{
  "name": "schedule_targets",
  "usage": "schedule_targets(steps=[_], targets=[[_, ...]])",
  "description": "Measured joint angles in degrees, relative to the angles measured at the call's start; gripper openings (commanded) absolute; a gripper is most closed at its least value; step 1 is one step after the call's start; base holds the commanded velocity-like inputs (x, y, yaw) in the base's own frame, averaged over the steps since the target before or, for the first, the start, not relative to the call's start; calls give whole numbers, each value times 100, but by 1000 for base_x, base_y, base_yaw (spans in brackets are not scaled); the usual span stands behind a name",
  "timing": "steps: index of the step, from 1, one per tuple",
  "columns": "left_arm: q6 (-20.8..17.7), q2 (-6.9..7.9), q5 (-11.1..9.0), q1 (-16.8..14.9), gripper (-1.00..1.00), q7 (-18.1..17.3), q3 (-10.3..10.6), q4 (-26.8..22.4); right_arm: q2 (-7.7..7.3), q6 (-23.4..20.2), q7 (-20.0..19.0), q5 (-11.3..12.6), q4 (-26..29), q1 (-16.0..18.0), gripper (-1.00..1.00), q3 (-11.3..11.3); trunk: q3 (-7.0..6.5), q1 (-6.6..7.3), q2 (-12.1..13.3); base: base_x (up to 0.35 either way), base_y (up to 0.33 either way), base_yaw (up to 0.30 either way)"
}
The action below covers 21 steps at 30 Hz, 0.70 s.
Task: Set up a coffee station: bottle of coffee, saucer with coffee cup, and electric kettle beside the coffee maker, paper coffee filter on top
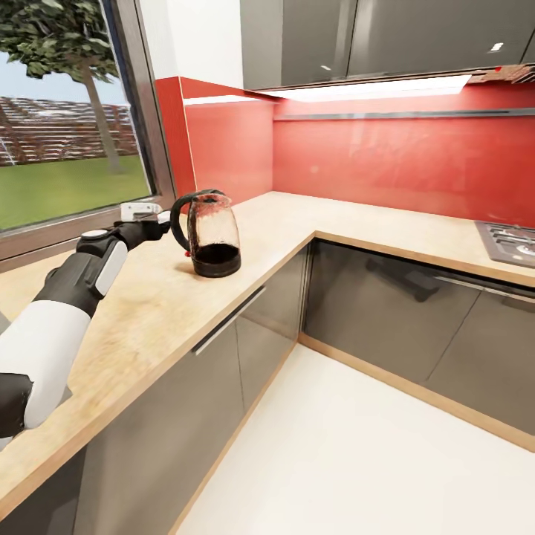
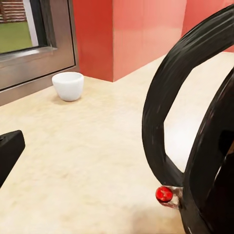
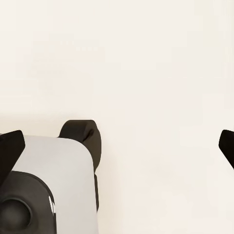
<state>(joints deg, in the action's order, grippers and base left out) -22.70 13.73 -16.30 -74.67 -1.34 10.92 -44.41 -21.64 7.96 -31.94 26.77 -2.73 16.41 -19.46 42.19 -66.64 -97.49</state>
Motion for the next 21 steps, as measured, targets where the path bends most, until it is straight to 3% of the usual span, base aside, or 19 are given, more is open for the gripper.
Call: schedule_targets(steps=[15, 21], targets=[[1, 0, 0, 0, 100, 0, 0, -3, 0, 0, 0, 0, 0, 0, 100, 0, 0, 0, 0, 1, -34, 0], [-6, 0, 0, 0, 100, 0, -6, -1, 1, 0, 0, 0, 0, 0, 100, -1, 0, 1, 0, 111, -1, 0]])
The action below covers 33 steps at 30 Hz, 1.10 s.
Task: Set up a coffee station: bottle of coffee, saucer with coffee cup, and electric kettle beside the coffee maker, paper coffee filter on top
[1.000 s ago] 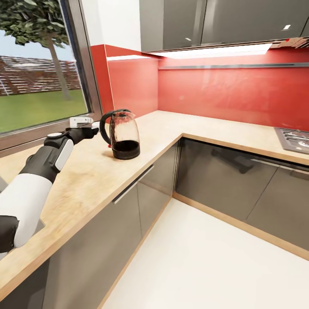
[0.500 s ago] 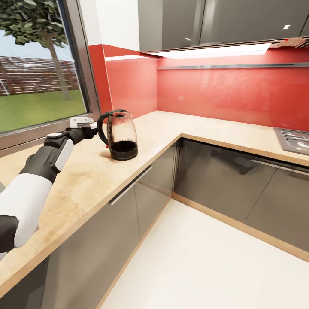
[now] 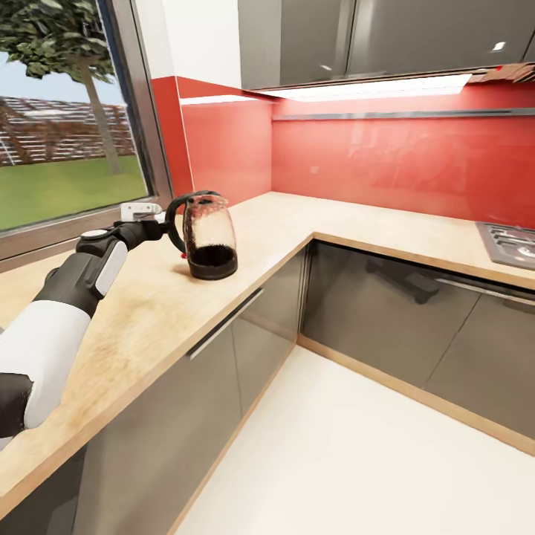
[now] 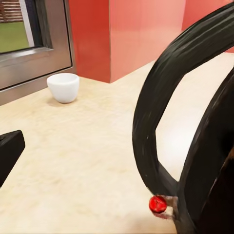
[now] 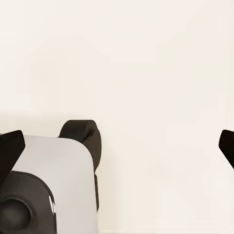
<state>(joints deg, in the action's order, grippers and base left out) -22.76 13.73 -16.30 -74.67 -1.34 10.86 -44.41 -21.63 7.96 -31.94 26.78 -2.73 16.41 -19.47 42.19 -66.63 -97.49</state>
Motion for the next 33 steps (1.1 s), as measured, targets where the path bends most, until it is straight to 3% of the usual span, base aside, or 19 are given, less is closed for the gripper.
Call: schedule_targets(steps=[33], targets=[[-2, 0, 0, 0, 100, 0, 4, -21, -1, 0, 0, 0, 0, 0, 100, -1, 0, 0, 0, 49, 0, 0]])
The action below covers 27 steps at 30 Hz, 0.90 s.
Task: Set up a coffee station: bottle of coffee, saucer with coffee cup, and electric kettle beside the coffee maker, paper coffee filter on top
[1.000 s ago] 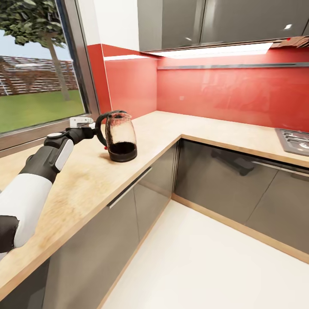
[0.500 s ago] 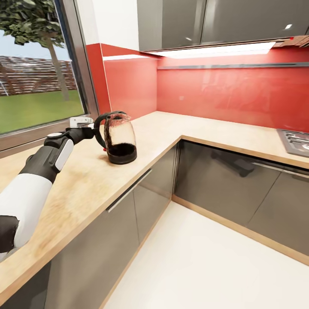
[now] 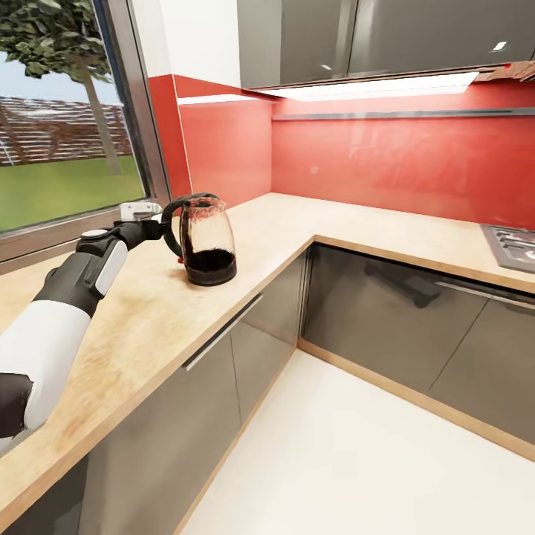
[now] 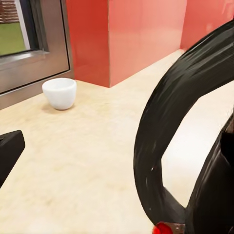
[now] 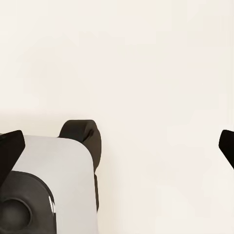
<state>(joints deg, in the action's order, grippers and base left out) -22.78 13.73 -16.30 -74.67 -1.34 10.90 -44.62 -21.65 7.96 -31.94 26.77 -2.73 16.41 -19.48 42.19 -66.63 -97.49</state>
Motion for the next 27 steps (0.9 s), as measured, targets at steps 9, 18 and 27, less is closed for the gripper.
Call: schedule_targets(steps=[9, 18, 27], targets=[[0, 0, 0, 0, 100, -1, 0, -3, 0, 0, 0, 0, 0, 0, 100, 0, 0, -1, 0, 45, 0, 0], [0, 0, 0, 0, 100, 0, 1, -4, 0, 0, 0, 0, 0, 0, 100, -1, 0, -1, 0, 13, 0, 0], [0, 0, 0, 0, 100, -2, -5, -4, 1, 0, 0, 0, 0, 0, 100, 1, 0, -1, 0, 64, 0, 0]])
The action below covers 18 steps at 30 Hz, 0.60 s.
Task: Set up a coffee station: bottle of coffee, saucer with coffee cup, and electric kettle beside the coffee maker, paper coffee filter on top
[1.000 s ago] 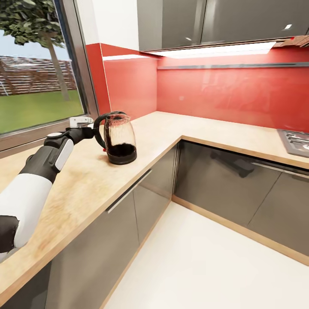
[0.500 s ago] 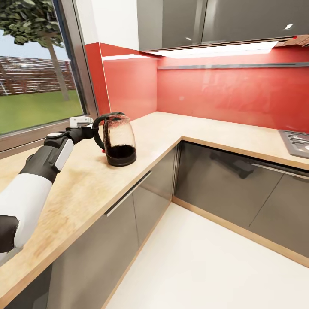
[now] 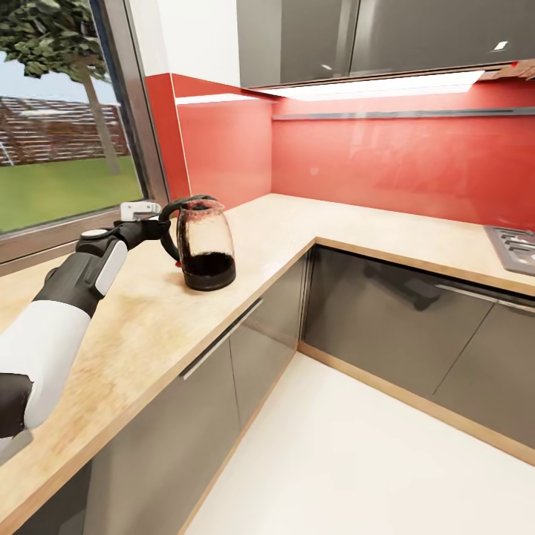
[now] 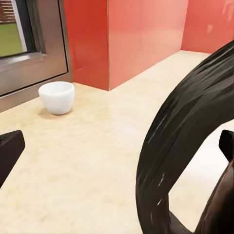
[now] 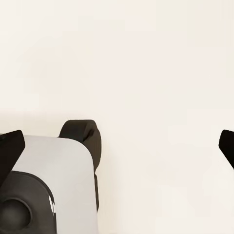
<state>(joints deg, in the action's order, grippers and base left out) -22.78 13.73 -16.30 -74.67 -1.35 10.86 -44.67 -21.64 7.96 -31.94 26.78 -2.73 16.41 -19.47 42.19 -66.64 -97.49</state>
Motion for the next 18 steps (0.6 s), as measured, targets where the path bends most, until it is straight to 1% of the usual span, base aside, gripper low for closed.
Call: schedule_targets(steps=[18], targets=[[-6, 0, 0, 0, 100, -7, -2, 8, -1, 0, 0, 0, 0, 0, 100, 1, 0, 0, 0, 4, 0, 0]])
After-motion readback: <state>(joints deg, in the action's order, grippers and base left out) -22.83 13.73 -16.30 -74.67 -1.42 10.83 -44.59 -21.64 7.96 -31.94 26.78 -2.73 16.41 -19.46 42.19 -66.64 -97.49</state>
